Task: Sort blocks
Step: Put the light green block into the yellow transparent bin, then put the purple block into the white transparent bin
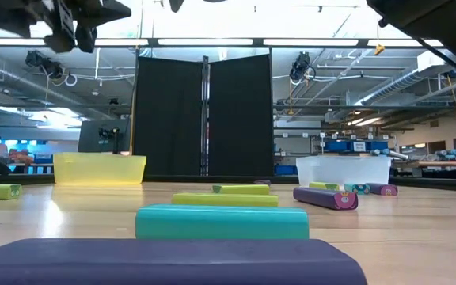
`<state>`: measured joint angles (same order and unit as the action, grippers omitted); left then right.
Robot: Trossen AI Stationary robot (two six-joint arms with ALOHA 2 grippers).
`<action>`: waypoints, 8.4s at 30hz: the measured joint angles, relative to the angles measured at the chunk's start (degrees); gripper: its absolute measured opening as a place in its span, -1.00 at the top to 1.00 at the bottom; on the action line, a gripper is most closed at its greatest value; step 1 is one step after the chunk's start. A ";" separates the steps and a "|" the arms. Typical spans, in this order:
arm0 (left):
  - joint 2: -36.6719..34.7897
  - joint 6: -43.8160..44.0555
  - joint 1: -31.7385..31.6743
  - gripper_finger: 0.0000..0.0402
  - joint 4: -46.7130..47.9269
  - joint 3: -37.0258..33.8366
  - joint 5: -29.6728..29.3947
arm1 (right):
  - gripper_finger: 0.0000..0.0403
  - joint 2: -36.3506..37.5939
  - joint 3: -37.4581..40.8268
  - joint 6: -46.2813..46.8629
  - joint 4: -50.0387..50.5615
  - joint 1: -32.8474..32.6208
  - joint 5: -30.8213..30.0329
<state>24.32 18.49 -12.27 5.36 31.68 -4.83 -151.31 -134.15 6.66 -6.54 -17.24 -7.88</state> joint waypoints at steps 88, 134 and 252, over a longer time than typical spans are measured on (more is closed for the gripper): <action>83.30 -0.21 16.43 -0.53 3.63 32.63 0.51 | 0.93 87.32 114.44 -10.30 -42.71 -13.03 -66.22; 85.03 -9.09 15.81 0.46 5.23 34.18 -4.19 | 0.93 87.30 114.44 -11.80 -44.46 -12.96 -67.55; 35.17 -13.98 -10.84 -0.45 13.82 19.52 5.54 | -0.20 37.64 67.03 68.34 41.04 -5.18 -17.18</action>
<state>59.48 4.51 -23.11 19.18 51.20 0.71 -113.67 -67.11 75.00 34.50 -22.41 -25.06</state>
